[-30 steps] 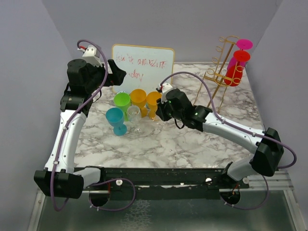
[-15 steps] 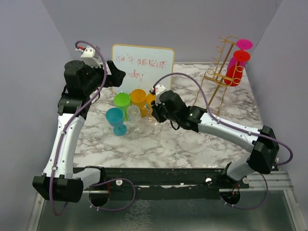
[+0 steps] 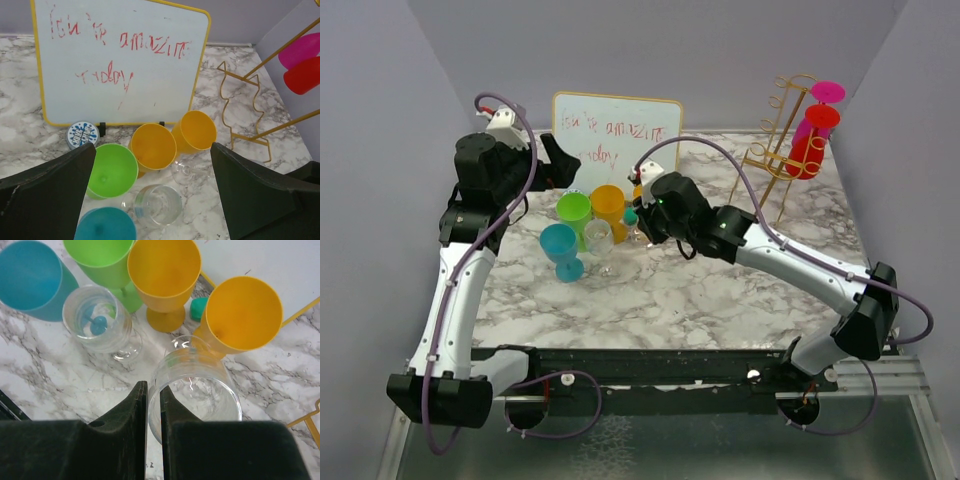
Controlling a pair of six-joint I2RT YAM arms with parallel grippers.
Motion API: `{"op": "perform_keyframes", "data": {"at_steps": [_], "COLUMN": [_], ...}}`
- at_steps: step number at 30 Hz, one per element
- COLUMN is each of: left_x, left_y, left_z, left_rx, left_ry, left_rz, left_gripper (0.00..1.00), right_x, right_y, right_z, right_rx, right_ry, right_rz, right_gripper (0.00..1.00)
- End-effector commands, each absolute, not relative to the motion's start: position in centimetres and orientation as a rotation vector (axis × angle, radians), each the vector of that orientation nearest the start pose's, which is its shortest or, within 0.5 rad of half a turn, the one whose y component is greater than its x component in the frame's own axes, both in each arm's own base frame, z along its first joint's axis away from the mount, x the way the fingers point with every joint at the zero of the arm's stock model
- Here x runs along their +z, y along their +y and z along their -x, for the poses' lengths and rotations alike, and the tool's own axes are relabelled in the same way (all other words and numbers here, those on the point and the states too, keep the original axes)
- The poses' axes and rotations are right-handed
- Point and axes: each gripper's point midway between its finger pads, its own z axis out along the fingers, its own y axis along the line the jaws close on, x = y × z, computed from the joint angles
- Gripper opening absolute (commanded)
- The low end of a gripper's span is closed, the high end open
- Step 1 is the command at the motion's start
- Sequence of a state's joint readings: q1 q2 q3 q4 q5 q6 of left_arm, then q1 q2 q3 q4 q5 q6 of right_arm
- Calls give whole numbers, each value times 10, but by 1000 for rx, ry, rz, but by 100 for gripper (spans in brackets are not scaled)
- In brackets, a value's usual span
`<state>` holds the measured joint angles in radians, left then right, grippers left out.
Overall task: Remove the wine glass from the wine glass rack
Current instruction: Place the wine glass at the center of the board.
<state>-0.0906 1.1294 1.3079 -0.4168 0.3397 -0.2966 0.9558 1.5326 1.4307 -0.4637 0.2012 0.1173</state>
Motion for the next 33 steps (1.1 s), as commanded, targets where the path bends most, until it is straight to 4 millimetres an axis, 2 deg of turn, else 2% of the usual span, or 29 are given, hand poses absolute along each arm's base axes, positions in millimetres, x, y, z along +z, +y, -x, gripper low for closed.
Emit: {"op": "perform_keyframes", "data": {"at_steps": [1,6,9,11,16,21,26,33], "left_x": [374,386,387,384,377,379,378,375], "left_y": [-99,-106,-103,-103,-100,-98,-98,-97], "left_z": [-330,-315,-311,-308,-304,-299,-293,-291], "left_rx": [-621,-676,-665,-655,-628,-613,-618,-605], "left_ry": [1789,1758,1748,1753,1776,1762,1761,1765], "left_rz": [25,2,4,-5,-13,-21,-24,-40], "left_gripper": [99,99,99,99,99,99,99,99], "right_x": [241,238,235,226,200,196,193,188], "right_y": [329,333,343,353,365,375,373,371], "right_z": [-267,-247,-240,-234,-241,-249,-260,-268], "right_rx": [379,485,541,582,552,537,461,392], "right_ry": [2005,1973,1993,2032,2106,2111,2114,2129], "right_rz": [848,949,1009,1053,1106,1121,1132,1141], "right_gripper": [1,1,0,1,1,1,1,10]}}
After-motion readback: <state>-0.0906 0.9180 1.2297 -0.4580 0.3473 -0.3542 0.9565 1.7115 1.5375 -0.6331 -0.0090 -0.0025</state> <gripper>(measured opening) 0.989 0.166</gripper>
